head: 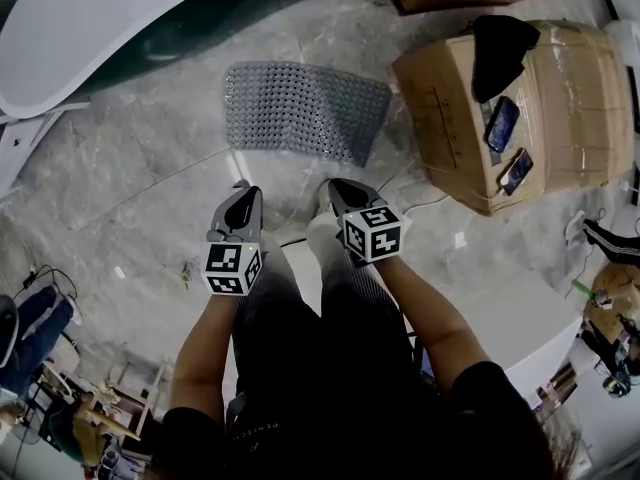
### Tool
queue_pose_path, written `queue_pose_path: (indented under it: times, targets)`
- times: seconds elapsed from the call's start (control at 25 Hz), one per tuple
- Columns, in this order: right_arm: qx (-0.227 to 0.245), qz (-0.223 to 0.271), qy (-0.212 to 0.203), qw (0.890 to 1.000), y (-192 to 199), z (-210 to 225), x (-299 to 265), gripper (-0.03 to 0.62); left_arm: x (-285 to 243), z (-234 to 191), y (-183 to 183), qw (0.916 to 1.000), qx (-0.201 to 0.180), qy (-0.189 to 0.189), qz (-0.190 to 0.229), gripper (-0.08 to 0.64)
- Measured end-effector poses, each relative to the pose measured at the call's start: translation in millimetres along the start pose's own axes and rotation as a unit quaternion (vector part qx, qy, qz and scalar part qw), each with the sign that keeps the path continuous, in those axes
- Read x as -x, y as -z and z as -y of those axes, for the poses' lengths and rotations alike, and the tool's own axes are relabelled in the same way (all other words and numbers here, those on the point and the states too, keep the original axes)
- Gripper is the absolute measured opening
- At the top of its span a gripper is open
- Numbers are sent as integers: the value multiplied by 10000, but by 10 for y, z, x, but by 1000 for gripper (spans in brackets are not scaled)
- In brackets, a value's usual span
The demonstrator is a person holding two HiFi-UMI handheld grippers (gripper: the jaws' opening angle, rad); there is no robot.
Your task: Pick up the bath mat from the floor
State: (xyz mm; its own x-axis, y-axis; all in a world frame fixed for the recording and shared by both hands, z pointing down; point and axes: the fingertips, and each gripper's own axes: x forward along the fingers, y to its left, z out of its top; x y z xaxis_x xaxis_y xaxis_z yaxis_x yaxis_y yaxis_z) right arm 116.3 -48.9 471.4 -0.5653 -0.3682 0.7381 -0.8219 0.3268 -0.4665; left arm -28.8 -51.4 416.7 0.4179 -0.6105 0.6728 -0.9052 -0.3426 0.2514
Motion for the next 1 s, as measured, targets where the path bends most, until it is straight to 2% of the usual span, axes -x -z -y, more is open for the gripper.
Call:
queue_pose_path:
  times: [0.16, 0.36, 0.64, 0.88, 1.0]
  targets:
    - [-436, 110, 81, 9990, 81, 24, -287, 20, -161, -149, 208, 9993, -201, 207, -254, 6]
    - [-1356, 346, 154, 9900, 293, -19, -681, 43, -292, -500, 359, 9978, -420, 316, -415, 6]
    - [-2337, 661, 165, 9699, 558, -25, -1107, 65, -525, -818, 688, 9944, -668, 412, -713, 6]
    - [-3041, 990, 96, 9474, 679, 150, -1428, 109, -742, -973, 1012, 9937, -609, 288, -890, 6]
    - [-3222, 975, 87, 9416, 796, 238, -1586, 118, -862, -1002, 1159, 9940, -500, 222, -948, 6]
